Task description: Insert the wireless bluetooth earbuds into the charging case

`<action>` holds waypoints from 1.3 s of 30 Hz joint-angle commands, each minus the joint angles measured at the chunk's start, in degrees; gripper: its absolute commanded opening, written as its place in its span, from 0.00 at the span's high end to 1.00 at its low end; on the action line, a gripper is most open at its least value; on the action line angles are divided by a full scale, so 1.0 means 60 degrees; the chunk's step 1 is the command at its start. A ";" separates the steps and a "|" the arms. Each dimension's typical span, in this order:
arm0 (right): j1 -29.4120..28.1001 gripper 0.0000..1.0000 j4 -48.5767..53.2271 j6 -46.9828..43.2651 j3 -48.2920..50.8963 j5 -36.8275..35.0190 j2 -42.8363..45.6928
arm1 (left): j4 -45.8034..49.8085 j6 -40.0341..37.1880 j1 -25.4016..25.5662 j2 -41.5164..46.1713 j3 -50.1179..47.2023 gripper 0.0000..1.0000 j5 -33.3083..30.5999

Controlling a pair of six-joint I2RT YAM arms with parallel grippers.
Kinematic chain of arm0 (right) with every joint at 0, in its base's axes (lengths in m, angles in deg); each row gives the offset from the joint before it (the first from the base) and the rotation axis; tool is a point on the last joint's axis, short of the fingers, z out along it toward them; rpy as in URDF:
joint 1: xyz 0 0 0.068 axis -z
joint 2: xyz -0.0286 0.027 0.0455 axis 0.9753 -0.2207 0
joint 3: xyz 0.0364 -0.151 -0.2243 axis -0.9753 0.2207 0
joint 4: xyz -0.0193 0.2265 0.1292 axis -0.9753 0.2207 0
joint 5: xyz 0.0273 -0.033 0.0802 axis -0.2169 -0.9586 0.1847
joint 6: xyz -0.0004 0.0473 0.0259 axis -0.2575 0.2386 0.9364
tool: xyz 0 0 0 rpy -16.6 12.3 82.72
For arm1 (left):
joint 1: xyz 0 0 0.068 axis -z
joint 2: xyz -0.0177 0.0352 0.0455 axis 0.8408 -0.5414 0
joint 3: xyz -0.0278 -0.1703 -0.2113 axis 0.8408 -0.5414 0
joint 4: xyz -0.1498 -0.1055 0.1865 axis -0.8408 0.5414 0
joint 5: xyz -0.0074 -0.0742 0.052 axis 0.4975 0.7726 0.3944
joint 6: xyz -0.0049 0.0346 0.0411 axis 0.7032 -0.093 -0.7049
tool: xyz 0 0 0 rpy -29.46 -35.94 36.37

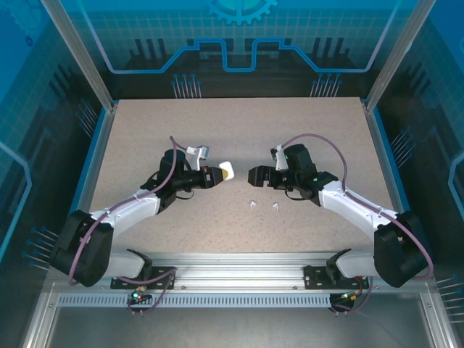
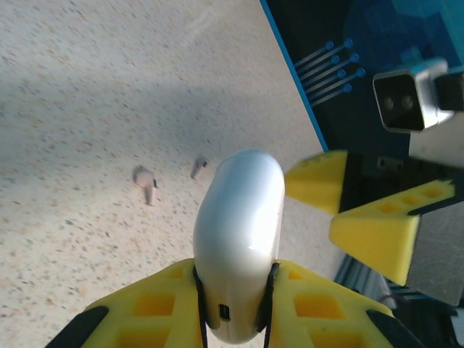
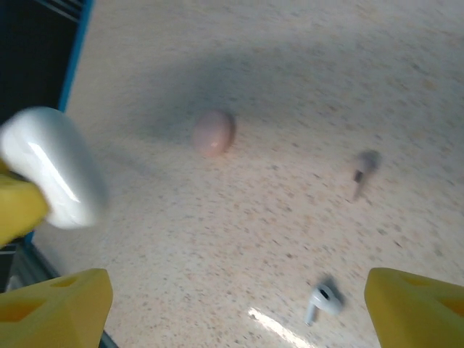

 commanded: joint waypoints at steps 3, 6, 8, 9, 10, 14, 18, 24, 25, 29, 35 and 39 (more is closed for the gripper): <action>-0.0078 0.11 -0.1215 -0.0657 -0.0456 0.1064 -0.0515 | -0.0034 -0.0074 -0.0033 -0.0387 0.0554 1.00 0.1148; -0.0180 0.11 -0.1260 -0.0673 -0.0823 0.1183 -0.0925 | -0.0050 -0.0046 -0.0034 -0.0463 0.0598 1.00 0.1169; -0.0263 0.12 -0.1275 -0.0684 -0.1060 0.1224 -0.1131 | -0.0084 -0.0028 -0.0031 -0.0494 0.0606 1.00 0.1168; -0.0314 0.12 -0.1302 -0.0702 -0.1132 0.1269 -0.1225 | -0.0085 -0.0013 -0.0027 -0.0508 0.0605 1.00 0.1168; -0.0354 0.12 -0.1293 -0.0702 -0.1205 0.1286 -0.1304 | -0.0101 -0.0011 -0.0026 -0.0512 0.0618 1.00 0.1168; -0.0554 0.13 -0.1311 -0.0779 -0.1415 0.1328 -0.1590 | -0.0159 0.0035 -0.0019 -0.0581 0.0643 1.00 0.1154; -0.0609 0.14 -0.1209 -0.0861 -0.1470 0.1217 -0.1824 | -0.0218 0.0060 -0.0027 -0.0542 0.0651 1.00 0.1125; -0.0345 0.15 -0.1209 -0.0982 -0.1067 0.1005 -0.1892 | -0.0235 0.0046 -0.0022 -0.0324 0.0624 1.00 0.1124; -0.0228 0.15 -0.1255 -0.0973 -0.0944 0.1014 -0.1892 | -0.0245 0.0045 -0.0029 -0.0266 0.0620 1.00 0.1117; 0.0186 0.16 -0.1440 -0.0890 -0.0720 0.1052 -0.1961 | -0.0322 0.0075 -0.0030 -0.0093 0.0581 1.00 0.1139; 0.0427 0.17 -0.1366 -0.0806 -0.0427 0.1207 -0.2022 | -0.0381 0.0120 -0.0029 0.0016 0.0548 1.00 0.1154; 0.0446 0.18 -0.1191 -0.0813 -0.0232 0.1492 -0.1388 | -0.0454 0.0115 -0.0022 -0.0011 0.0477 1.00 0.1102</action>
